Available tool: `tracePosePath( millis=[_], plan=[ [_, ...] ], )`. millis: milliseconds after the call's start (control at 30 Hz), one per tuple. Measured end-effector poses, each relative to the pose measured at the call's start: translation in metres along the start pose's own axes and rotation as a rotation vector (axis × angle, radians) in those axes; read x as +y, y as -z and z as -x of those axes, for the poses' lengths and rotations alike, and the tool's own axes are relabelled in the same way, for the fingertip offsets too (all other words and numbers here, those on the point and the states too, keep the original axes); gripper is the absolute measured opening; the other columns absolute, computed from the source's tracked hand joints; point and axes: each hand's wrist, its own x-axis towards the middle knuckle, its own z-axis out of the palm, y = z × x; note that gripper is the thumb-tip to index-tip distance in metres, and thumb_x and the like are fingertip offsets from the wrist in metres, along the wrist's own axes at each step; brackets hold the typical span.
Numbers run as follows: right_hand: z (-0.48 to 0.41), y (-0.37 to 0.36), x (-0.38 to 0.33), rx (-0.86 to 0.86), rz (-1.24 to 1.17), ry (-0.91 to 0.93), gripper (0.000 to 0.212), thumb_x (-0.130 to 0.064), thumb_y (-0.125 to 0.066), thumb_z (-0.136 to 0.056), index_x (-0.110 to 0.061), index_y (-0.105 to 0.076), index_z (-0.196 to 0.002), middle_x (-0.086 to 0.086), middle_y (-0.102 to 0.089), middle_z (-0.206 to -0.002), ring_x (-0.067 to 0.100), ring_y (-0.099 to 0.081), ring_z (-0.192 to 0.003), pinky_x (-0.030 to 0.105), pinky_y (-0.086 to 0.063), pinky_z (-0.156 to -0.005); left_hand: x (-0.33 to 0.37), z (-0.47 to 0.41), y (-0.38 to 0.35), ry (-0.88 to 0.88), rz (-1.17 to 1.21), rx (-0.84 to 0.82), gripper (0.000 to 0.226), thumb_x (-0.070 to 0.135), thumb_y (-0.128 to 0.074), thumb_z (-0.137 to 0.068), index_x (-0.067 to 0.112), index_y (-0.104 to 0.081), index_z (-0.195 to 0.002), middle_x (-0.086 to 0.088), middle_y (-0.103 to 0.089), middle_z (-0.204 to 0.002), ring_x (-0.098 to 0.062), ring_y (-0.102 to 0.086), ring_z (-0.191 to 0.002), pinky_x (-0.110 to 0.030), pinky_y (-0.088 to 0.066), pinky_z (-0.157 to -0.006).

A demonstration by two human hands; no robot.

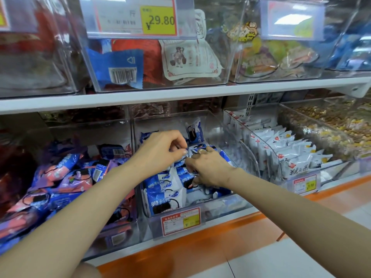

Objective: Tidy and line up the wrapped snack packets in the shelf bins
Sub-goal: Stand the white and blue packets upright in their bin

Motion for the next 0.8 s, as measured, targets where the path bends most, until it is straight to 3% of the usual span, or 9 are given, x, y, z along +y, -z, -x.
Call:
tracePosePath(
  millis=[133, 233, 300, 400, 467, 567, 633, 700, 800],
  plan=[
    [0.015, 0.027, 0.013, -0.012, -0.226, -0.038, 0.018, -0.022, -0.065, -0.082, -0.018, -0.063, -0.100, -0.005, -0.063, -0.095, 0.013, -0.054, -0.091, 0.024, -0.038, -0.076, 0.008, 0.002, -0.010, -0.045, -0.013, -0.196, 0.005, 0.019, -0.066, -0.086, 0.019, -0.064, -0.090, 0.011, -0.062, -0.079, 0.004, -0.054, -0.068, -0.006, -0.041, -0.062],
    [0.033, 0.035, 0.013, -0.368, -0.596, -0.041, 0.017, -0.008, -0.065, -0.084, -0.016, -0.071, -0.098, -0.006, -0.069, -0.087, -0.008, -0.056, -0.068, 0.008, -0.036, -0.064, 0.006, -0.002, -0.011, -0.043, 0.001, -0.131, 0.003, 0.020, -0.065, -0.086, 0.021, -0.064, -0.089, 0.009, -0.063, -0.081, 0.001, -0.056, -0.073, -0.015, -0.044, -0.065],
    [0.040, 0.029, 0.008, -0.460, -0.588, -0.030, 0.021, -0.007, -0.063, -0.085, -0.020, -0.072, -0.099, -0.006, -0.071, -0.096, -0.009, -0.055, -0.069, 0.010, -0.039, -0.069, 0.005, -0.005, -0.010, -0.032, 0.020, -0.091, 0.004, 0.022, -0.065, -0.086, 0.021, -0.064, -0.090, 0.006, -0.065, -0.085, -0.004, -0.057, -0.077, -0.024, -0.048, -0.071],
    [0.040, 0.023, 0.004, -0.372, -0.401, -0.044, 0.016, -0.017, -0.065, -0.085, -0.021, -0.072, -0.098, -0.010, -0.068, -0.092, 0.000, -0.051, -0.075, 0.012, -0.035, -0.062, 0.005, -0.004, -0.009, -0.014, 0.028, -0.066, 0.004, 0.022, -0.065, -0.087, 0.020, -0.064, -0.091, 0.005, -0.065, -0.088, -0.009, -0.058, -0.079, -0.029, -0.049, -0.074],
    [0.039, 0.025, 0.004, -0.311, -0.410, -0.079, 0.011, -0.016, -0.067, -0.084, -0.018, -0.073, -0.092, -0.009, -0.067, -0.087, 0.001, -0.052, -0.075, 0.013, -0.033, -0.058, 0.005, -0.004, -0.007, -0.007, 0.044, -0.042, 0.003, 0.021, -0.064, -0.087, 0.022, -0.062, -0.088, 0.003, -0.065, -0.089, -0.011, -0.058, -0.081, -0.029, -0.049, -0.075],
    [0.040, 0.035, 0.012, -0.202, -0.609, -0.165, 0.012, -0.009, -0.066, -0.085, -0.018, -0.073, -0.081, -0.014, -0.065, -0.073, -0.012, -0.054, -0.061, 0.005, -0.036, -0.058, 0.005, -0.003, -0.005, -0.009, 0.074, -0.006, 0.005, 0.017, -0.063, -0.088, 0.021, -0.061, -0.090, 0.001, -0.067, -0.093, -0.010, -0.059, -0.082, -0.014, -0.045, -0.070],
    [0.042, 0.046, 0.021, -0.099, -0.787, -0.246, 0.012, -0.002, -0.064, -0.085, -0.011, -0.073, -0.084, -0.015, -0.062, -0.068, -0.015, -0.054, -0.057, 0.003, -0.039, -0.059, 0.006, -0.001, -0.005, -0.007, 0.126, -0.040, 0.011, 0.018, -0.065, -0.087, 0.017, -0.062, -0.098, 0.001, -0.067, -0.098, -0.006, -0.059, -0.085, -0.005, -0.042, -0.068],
    [0.044, 0.056, 0.030, 0.001, -0.970, -0.344, 0.015, 0.002, -0.061, -0.086, -0.009, -0.070, -0.081, -0.007, -0.063, -0.068, -0.007, -0.056, -0.059, 0.007, -0.043, -0.061, 0.009, 0.001, -0.007, 0.011, 0.185, -0.140, 0.030, 0.025, -0.070, -0.083, 0.017, -0.059, -0.110, 0.005, -0.064, -0.106, -0.004, -0.058, -0.094, -0.006, -0.043, -0.074],
    [0.048, 0.061, 0.033, 0.097, -1.193, -0.450, 0.021, 0.001, -0.060, -0.086, -0.012, -0.068, -0.072, -0.003, -0.061, -0.060, 0.004, -0.050, -0.052, 0.015, -0.040, -0.053, 0.012, 0.001, -0.014, 0.036, 0.161, -0.225, 0.047, 0.033, -0.074, -0.077, 0.019, -0.055, -0.117, 0.006, -0.061, -0.110, -0.010, -0.057, -0.101, -0.021, -0.045, -0.082]
  ],
)
